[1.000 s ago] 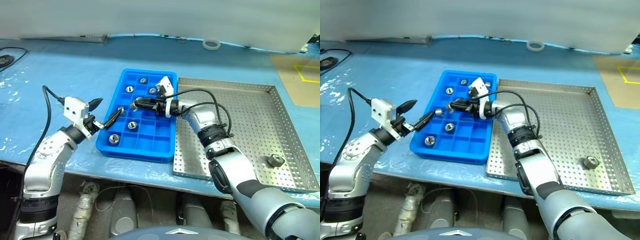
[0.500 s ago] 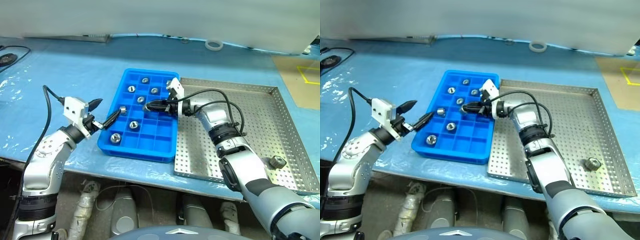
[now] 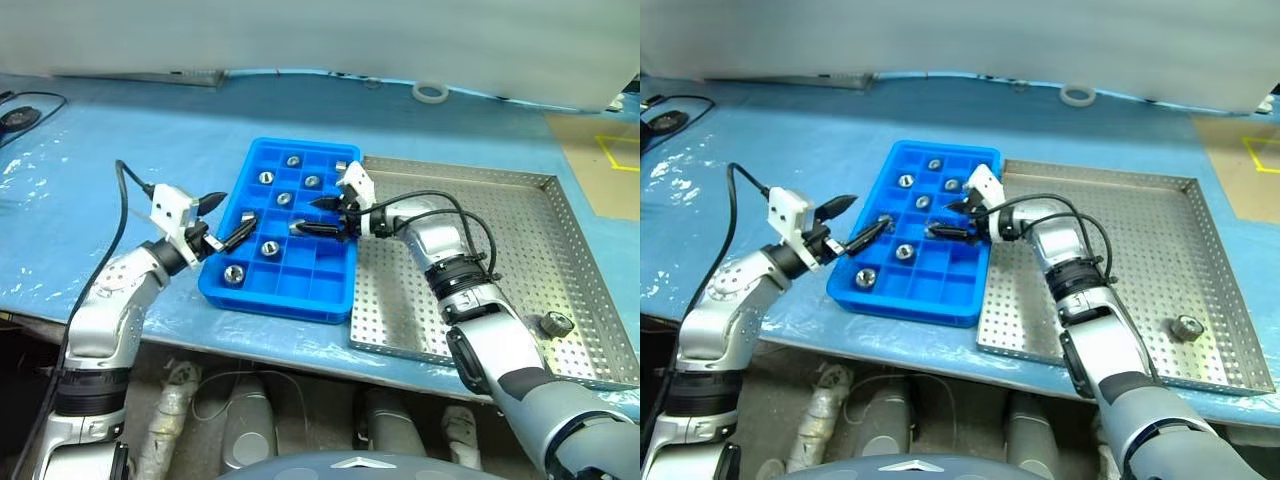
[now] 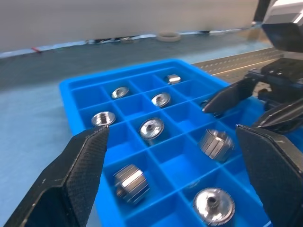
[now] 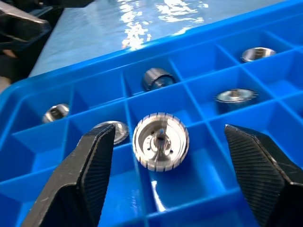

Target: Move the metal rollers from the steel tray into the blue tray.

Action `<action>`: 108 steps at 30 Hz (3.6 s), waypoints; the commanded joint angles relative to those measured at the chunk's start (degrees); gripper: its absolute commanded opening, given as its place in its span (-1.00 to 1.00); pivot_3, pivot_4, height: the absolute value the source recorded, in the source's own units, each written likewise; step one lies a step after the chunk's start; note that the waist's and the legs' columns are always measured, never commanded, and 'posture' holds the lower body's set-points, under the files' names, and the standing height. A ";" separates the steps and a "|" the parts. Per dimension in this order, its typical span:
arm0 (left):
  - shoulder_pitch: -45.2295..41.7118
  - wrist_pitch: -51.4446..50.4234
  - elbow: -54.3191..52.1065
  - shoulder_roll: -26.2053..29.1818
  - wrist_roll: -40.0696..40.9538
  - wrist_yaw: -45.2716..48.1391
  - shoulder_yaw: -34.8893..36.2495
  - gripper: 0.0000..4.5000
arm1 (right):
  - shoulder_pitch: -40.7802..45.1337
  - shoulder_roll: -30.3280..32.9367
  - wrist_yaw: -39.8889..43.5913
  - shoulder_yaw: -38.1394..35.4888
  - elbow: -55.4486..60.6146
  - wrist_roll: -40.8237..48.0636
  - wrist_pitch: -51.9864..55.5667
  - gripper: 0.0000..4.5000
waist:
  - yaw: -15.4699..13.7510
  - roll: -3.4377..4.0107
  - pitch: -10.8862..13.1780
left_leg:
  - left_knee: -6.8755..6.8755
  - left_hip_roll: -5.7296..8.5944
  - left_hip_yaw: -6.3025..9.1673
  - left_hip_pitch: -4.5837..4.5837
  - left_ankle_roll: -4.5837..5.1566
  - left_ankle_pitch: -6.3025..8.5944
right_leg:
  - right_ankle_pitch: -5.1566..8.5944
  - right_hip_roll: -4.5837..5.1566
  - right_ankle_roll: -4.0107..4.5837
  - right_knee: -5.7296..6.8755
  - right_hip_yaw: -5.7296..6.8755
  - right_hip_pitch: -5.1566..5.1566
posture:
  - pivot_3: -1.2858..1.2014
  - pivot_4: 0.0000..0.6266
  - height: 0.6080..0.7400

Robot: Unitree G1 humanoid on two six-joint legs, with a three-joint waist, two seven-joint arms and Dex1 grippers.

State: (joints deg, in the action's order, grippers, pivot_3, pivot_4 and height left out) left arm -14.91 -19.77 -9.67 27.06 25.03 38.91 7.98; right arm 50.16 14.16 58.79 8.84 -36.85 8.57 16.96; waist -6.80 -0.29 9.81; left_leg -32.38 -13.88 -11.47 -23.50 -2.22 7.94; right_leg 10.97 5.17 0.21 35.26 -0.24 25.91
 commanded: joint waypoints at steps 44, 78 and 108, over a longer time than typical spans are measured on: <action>-7.38 2.46 6.09 -2.25 -1.62 6.09 -2.35 1.00 | -8.87 10.37 2.10 -8.37 27.98 18.88 22.01 -0.21 | 5.87 -0.04 0.01 | -0.11 0.05 -0.27 0.20 0.16 0.06 | 0.00 -0.09 -0.01 0.13 -0.89 0.09 | 0.00 -0.52 1.00; -12.27 6.44 14.93 -6.83 -2.89 9.17 -8.80 1.00 | -15.54 17.47 4.87 -3.10 31.54 10.23 18.74 0.97 | 2.06 -0.15 -0.03 | -0.02 0.12 -0.08 0.26 0.00 -0.03 | -0.01 -0.08 -0.04 0.04 -0.80 -0.16 | -0.18 -0.52 1.00; -29.31 18.96 42.64 -22.89 -7.70 23.62 -15.12 1.00 | -43.78 25.61 -25.23 -29.76 45.34 13.68 36.56 0.80 | 15.45 -0.15 -0.04 | -0.67 0.34 -0.43 -0.02 0.85 0.49 | 0.10 -0.09 -0.74 -0.61 -1.07 -0.22 | -0.47 -0.52 1.00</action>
State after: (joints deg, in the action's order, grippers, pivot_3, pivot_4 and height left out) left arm -43.01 -1.82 33.73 4.13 17.44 62.10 -7.80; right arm 6.29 40.05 33.68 -21.20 8.08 21.47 53.72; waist 8.65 -0.44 9.78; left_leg -33.06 -13.53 -11.89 -23.53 -1.35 8.44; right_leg 11.06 5.09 -0.53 34.65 -1.32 25.70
